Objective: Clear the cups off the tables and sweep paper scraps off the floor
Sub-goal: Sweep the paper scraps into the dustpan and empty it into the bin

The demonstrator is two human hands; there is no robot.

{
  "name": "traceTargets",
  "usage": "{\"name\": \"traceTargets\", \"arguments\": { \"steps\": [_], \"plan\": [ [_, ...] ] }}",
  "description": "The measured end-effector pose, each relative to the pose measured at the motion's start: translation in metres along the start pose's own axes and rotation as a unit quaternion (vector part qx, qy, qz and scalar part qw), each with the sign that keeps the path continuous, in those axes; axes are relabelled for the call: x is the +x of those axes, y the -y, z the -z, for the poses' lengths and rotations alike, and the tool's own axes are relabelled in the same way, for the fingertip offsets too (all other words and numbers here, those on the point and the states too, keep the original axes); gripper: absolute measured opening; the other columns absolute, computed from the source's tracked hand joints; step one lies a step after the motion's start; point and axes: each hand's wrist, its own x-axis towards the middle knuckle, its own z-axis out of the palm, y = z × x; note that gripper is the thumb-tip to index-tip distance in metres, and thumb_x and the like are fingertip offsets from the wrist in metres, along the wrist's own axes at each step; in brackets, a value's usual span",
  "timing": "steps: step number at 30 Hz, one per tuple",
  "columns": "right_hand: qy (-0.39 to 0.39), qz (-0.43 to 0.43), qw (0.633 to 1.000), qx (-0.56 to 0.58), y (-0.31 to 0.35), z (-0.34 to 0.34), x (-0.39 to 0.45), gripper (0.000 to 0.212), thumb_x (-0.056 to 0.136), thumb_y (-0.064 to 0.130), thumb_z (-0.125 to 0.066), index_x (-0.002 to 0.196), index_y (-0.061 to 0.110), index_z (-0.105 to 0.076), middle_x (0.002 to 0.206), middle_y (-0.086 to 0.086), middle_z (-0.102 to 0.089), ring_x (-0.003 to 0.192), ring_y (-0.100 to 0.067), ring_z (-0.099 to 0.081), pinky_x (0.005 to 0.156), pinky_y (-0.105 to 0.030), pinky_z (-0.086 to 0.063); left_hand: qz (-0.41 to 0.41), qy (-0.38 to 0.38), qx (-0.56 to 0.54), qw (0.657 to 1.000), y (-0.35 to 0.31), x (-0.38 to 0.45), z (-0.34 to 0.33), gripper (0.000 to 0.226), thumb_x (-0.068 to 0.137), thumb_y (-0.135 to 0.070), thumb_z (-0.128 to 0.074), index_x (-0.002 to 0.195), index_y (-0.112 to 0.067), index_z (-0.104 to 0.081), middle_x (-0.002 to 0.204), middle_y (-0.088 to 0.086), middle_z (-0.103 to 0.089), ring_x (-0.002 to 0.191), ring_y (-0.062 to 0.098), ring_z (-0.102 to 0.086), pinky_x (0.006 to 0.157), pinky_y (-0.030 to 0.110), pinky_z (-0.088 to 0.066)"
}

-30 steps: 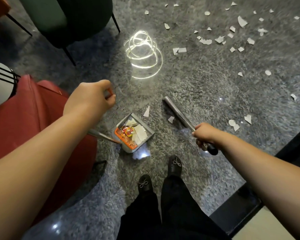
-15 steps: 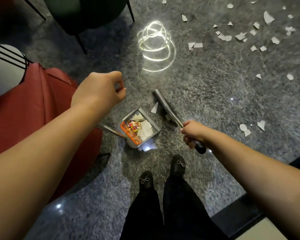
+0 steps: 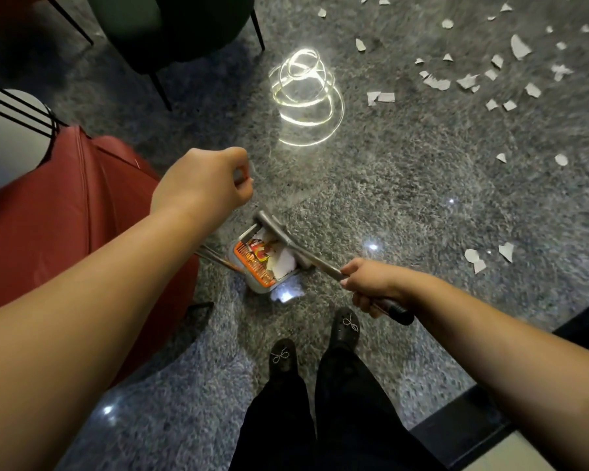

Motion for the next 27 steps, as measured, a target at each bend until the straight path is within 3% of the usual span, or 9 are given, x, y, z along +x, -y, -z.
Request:
{"name": "traceTargets", "arguments": {
  "steps": [4, 11, 18, 23, 27],
  "plan": [
    [0.001, -0.002, 0.999, 0.032, -0.007, -0.008, -0.007, 0.026, 0.1, 0.014, -0.045, 0.125, 0.016, -0.042, 0.06, -0.008, -0.049, 0.044, -0.016, -0.046, 0.043, -0.024, -0.041, -0.002, -0.006, 0.006, 1.0, -0.005, -0.004, -0.001, 0.012, 0.087, -0.035, -0.064, 0.085, -0.024, -0.058, 0.067, 0.002, -0.054, 0.064, 0.031, -0.055, 0.055, 0.032, -0.042],
    [-0.017, 0.01, 0.997, 0.074, -0.028, -0.015, -0.028, 0.026, 0.1, 0.011, -0.043, 0.126, 0.006, -0.045, 0.058, -0.005, -0.044, 0.039, -0.012, -0.043, 0.041, -0.021, -0.038, 0.005, -0.01, 0.0, 1.0, -0.003, -0.013, -0.001, 0.015, 0.087, -0.037, -0.064, 0.079, -0.033, -0.051, 0.067, 0.001, -0.055, 0.061, 0.027, -0.054, 0.052, 0.03, -0.039],
    [-0.046, 0.0, 0.991, 0.129, -0.045, -0.018, -0.048, 0.025, 0.1, 0.014, -0.044, 0.124, 0.017, -0.049, 0.06, -0.006, -0.047, 0.039, -0.011, -0.046, 0.044, -0.022, -0.04, 0.017, -0.005, -0.035, 0.999, 0.001, -0.027, 0.005, 0.013, 0.085, -0.037, -0.065, 0.081, -0.029, -0.056, 0.073, 0.003, -0.063, 0.068, 0.027, -0.06, 0.062, 0.037, -0.053],
    [-0.084, -0.003, 0.974, 0.21, -0.06, -0.018, -0.071, 0.026, 0.1, 0.012, -0.043, 0.126, 0.014, -0.048, 0.062, -0.006, -0.042, 0.033, -0.007, -0.04, 0.039, -0.017, -0.037, 0.015, -0.007, -0.047, 0.999, -0.01, -0.031, 0.013, 0.015, 0.084, -0.037, -0.067, 0.082, -0.024, -0.06, 0.07, 0.0, -0.063, 0.069, 0.026, -0.06, 0.063, 0.034, -0.051],
    [-0.123, 0.0, 0.957, 0.264, -0.078, -0.017, -0.095, 0.032, 0.101, 0.011, -0.043, 0.131, 0.02, -0.044, 0.064, -0.007, -0.043, 0.032, -0.006, -0.039, 0.036, -0.015, -0.035, -0.011, -0.004, -0.054, 0.998, -0.034, -0.029, 0.017, 0.014, 0.083, -0.036, -0.067, 0.084, -0.023, -0.061, 0.071, 0.004, -0.064, 0.07, 0.028, -0.061, 0.066, 0.04, -0.054]
  ]
}}
